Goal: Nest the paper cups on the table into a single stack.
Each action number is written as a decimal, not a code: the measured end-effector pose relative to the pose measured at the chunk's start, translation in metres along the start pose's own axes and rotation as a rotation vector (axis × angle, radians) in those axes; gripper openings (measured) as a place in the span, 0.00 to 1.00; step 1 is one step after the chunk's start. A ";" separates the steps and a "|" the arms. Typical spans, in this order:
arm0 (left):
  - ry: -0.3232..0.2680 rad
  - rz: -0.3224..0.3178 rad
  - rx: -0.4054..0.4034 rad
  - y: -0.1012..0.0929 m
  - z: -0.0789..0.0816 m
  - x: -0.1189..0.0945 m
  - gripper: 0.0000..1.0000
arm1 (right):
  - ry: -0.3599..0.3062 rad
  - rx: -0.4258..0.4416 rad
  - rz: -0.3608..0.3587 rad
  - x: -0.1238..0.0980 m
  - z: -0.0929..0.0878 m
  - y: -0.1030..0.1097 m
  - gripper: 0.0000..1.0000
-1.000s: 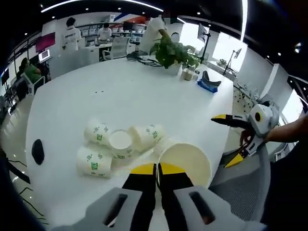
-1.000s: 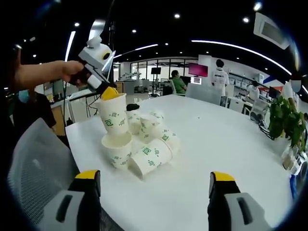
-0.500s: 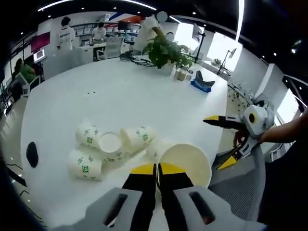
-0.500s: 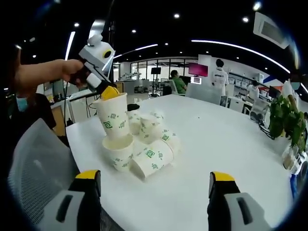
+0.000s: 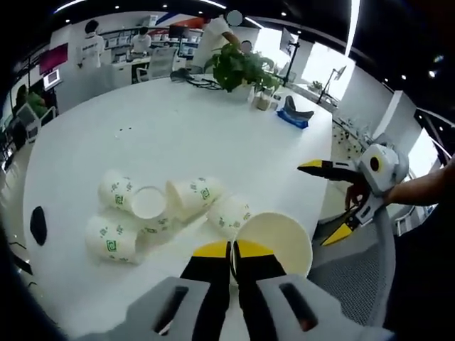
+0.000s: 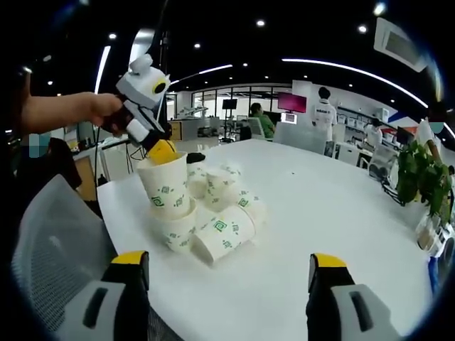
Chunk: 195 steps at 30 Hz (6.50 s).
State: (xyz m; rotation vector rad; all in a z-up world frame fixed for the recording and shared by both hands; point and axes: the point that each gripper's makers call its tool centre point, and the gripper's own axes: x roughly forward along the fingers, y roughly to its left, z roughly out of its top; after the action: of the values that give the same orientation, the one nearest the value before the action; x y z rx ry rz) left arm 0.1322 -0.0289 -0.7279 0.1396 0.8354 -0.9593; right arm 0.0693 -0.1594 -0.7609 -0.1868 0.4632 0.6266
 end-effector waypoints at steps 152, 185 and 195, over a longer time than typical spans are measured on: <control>-0.300 0.033 0.149 -0.020 -0.066 -0.054 0.88 | 0.113 0.304 0.067 0.063 -0.001 0.002 0.70; -0.334 0.052 0.104 -0.033 -0.089 -0.047 0.99 | 0.194 0.444 -0.032 0.121 0.000 0.003 0.52; -0.323 0.040 0.113 -0.035 -0.092 -0.044 0.99 | 0.230 0.489 -0.029 0.129 -0.003 0.008 0.46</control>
State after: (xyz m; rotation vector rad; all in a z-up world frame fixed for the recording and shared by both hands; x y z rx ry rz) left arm 0.0399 0.0215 -0.7525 0.0949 0.4804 -0.9605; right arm 0.1552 -0.0865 -0.8243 0.2018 0.8192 0.4490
